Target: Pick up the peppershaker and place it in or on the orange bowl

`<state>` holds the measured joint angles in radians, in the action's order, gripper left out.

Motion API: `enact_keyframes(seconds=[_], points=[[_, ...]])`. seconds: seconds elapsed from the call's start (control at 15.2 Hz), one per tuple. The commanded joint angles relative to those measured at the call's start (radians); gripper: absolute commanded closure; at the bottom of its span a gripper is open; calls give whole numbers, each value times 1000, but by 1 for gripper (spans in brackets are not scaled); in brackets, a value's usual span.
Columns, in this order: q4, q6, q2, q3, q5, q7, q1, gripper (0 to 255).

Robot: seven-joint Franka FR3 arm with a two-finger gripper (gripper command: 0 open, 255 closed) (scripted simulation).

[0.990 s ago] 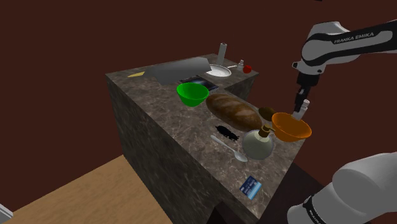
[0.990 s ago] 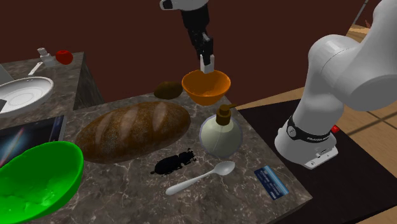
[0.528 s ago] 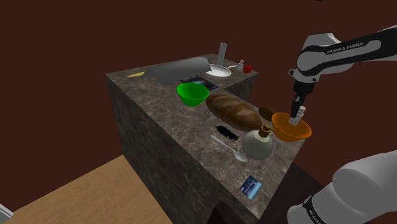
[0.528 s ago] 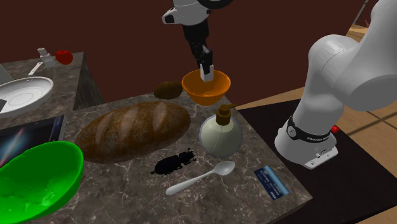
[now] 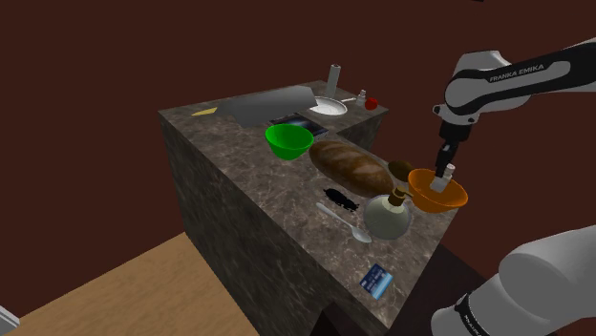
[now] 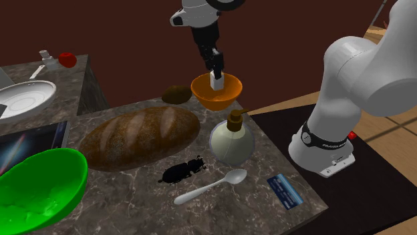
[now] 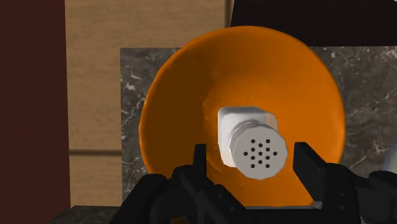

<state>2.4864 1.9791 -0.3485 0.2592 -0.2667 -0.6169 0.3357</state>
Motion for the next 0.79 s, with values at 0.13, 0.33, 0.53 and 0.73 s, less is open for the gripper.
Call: enact_keyframes(seconds=[0.13,0.33,0.53,0.73], points=[[0,0,0,0,0,0,0,0],[-27,-36,-9,-6,5,-1,-3,0],[-107,-133,-25,-22,20,-5,-12,0],[-107,-133,-25,-22,20,-5,-12,0]])
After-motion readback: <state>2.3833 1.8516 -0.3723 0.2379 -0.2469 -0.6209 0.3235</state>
